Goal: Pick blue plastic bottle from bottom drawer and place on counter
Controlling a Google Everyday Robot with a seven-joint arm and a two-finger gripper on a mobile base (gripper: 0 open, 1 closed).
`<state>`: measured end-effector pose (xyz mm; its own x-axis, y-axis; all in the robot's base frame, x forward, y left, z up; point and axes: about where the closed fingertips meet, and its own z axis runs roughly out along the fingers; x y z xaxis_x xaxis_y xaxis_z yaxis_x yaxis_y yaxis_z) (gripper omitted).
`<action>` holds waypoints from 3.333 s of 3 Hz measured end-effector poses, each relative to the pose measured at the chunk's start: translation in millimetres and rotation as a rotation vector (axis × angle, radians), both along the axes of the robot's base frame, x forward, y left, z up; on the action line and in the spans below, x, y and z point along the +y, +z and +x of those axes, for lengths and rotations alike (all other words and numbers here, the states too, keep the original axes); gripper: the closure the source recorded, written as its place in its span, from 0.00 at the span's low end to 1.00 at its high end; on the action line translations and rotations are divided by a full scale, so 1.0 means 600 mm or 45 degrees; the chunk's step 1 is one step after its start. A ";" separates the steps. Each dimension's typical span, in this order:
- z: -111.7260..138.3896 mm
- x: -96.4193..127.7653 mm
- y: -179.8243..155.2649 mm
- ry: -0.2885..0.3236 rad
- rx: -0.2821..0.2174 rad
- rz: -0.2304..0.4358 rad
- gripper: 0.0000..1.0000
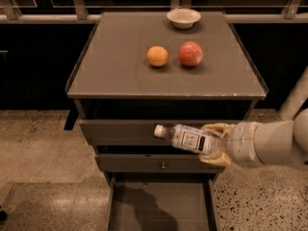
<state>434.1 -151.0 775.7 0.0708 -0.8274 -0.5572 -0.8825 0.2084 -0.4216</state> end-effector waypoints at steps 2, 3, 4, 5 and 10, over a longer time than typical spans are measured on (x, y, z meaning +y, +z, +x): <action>0.109 -0.088 0.068 -0.058 -0.075 0.031 1.00; 0.118 -0.090 0.082 -0.062 -0.096 0.032 1.00; 0.114 -0.081 0.081 -0.061 -0.071 0.023 1.00; 0.136 -0.077 0.112 0.018 -0.073 -0.028 1.00; 0.350 -0.173 0.143 -0.061 -0.150 0.071 1.00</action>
Offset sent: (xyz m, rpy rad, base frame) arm 0.1095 -0.0774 0.0687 0.0347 -0.1060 -0.0717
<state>644.1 -254.7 861.4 0.0998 -0.7992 -0.5927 -0.8162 0.2749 -0.5081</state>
